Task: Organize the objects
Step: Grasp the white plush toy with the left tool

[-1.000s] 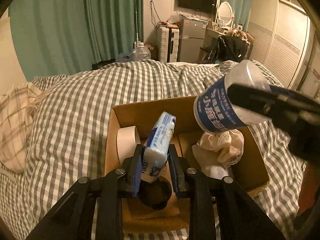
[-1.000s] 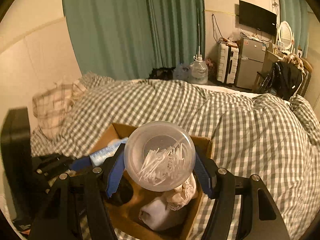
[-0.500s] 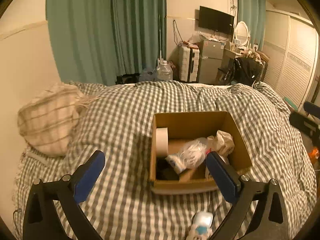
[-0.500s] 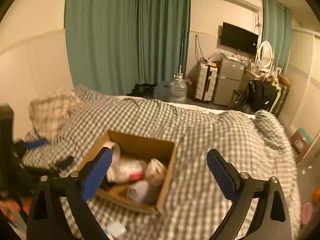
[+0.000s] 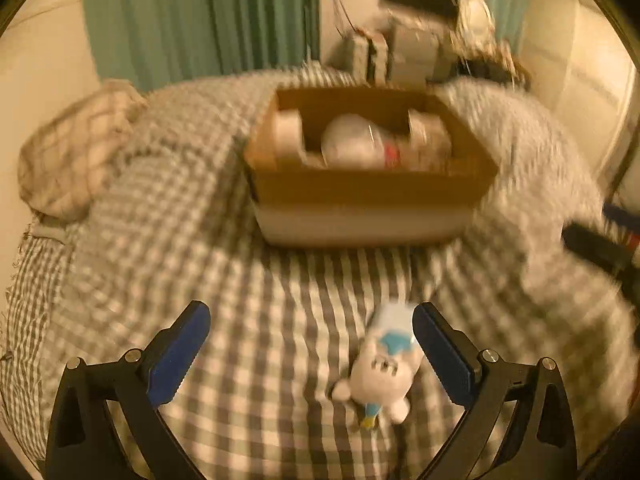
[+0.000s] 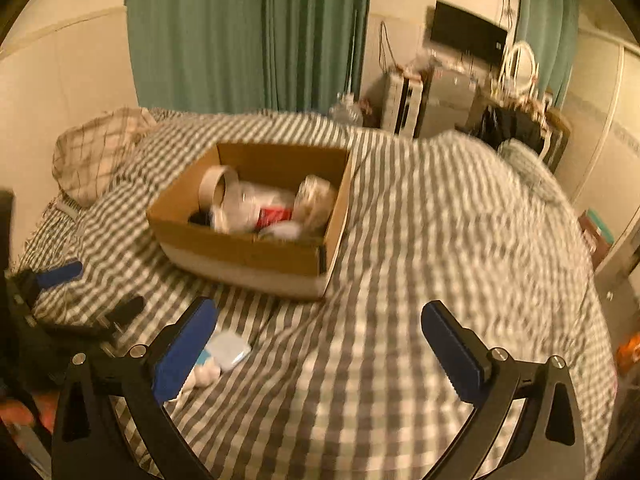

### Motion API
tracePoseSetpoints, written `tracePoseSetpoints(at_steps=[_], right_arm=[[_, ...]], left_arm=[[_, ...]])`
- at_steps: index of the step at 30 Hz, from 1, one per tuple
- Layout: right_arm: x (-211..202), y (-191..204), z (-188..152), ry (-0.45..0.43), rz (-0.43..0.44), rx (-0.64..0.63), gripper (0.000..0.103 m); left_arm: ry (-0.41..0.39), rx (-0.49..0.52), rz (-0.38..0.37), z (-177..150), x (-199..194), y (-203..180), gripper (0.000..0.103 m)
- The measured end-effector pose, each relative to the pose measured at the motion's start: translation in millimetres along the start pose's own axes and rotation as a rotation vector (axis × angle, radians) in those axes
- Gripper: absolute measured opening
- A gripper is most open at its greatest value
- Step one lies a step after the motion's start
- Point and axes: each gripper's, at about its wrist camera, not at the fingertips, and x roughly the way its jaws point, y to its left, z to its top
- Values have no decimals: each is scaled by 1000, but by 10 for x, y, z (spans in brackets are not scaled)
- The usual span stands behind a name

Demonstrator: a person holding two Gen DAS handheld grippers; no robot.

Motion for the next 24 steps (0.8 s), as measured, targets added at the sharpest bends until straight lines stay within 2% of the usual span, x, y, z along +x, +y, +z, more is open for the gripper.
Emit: tracePoseSetpoints(at_steps=[1,6,8,9,11,12,13,15,17,22,24], right_arm=[[62,-2,-29,14,4,7,103],[246,-22,-145,61,20,46,103],[284,-55,-167,74,23,68,103],[288,-67,-161,77,24,78,103],[303,-84,-174,83,29,93,103],[305,-84,-177,85,31,93,103],[310,-76,-180,87,30,93,103],[307,-68,-184,86,48,96,103],[286,-52,-186,76,68,101,103],[287,-23,-161,65,72,112,103],[298,20,-131,55,74,109,103]], left_arm=[[29,20,3,-66,88,-49,103],[126,72,-93,-282,341,-191,101],[150,102,-79,-316,440,-275,98],[155,116,-76,-329,467,-312,93],[160,142,-102,-353,486,-392,73],[169,149,-137,-364,489,-419,52],[179,157,-175,-384,488,-454,49],[168,153,-170,-396,458,-451,49],[145,104,-155,-368,378,-360,49],[29,-52,-107,-129,40,97,49],[0,-66,-80,-30,-24,215,49]])
